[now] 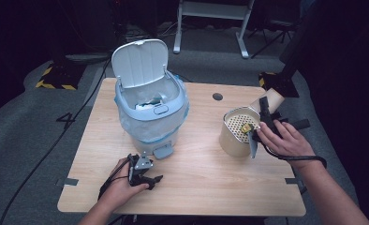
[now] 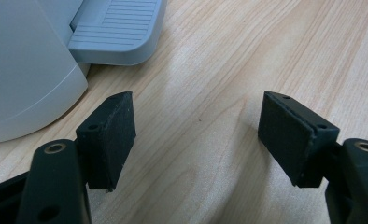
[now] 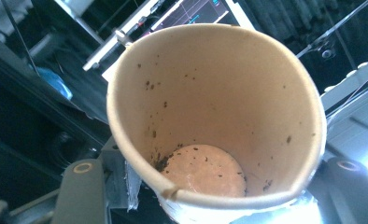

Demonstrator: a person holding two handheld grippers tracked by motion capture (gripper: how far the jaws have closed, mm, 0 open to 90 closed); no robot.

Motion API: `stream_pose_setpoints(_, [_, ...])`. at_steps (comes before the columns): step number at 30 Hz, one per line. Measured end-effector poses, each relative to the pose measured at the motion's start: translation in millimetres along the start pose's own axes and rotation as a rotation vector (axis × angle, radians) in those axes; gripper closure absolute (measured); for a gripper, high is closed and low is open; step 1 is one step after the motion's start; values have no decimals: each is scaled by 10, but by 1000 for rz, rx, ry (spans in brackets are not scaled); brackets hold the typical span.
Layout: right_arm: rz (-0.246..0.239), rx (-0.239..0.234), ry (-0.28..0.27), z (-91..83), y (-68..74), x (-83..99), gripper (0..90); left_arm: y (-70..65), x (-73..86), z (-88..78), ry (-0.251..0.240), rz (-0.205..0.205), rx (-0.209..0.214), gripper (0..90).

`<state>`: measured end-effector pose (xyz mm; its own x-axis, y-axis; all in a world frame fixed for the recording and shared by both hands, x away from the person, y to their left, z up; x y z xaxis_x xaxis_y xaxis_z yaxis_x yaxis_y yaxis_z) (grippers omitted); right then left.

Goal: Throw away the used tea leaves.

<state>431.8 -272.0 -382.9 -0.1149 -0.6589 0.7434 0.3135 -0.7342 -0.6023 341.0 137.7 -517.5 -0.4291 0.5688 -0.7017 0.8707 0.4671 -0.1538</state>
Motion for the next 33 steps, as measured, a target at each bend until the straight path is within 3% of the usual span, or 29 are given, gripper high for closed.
stream_pose_setpoints(3, [99, -34, -1, 17, -13, 50, 360, 0, 0, 0, 0, 0, 0, 277])
stream_pose_setpoints(8, [341, -135, -15, 70, -22, 182, 349, 0, 0, 0, 0, 0, 0, 277])
stream_pose_setpoints(15, [857, -341, -40, 145, 36, 422, 344, -1, 1, -2, 1, 0, -1, 277])
stream_pose_setpoints(17, [1027, -408, -39, 151, 78, 482, 343, -2, 1, -1, 1, -1, -1, 277])
stream_pose_setpoints(22, [1365, -551, -60, 165, 152, 573, 341, -1, 1, -2, 1, 0, -1, 277])
stream_pose_setpoints(24, [1463, -593, -54, 173, 178, 605, 340, -1, 1, -2, 1, -1, -1, 277])
stream_pose_setpoints(28, [1694, -727, -65, 183, 220, 655, 335, -1, 1, -2, 1, 0, -1, 277])
stream_pose_setpoints(33, [1895, -885, -86, 192, 264, 663, 334, -1, 1, -2, 1, -1, -1, 277])
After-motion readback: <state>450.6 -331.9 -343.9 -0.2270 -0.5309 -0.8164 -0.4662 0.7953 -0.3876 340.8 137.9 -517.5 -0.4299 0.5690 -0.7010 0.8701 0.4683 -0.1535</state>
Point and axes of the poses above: each handheld gripper's, and its own axes: z roughly forward along the jaws, x roughly out of its underside, y roughly to its left, the point moved 2 cm from there along z, roughly forward along the jaws, and after that the axes turned 11 degrees about x, right-handed, at the moved point
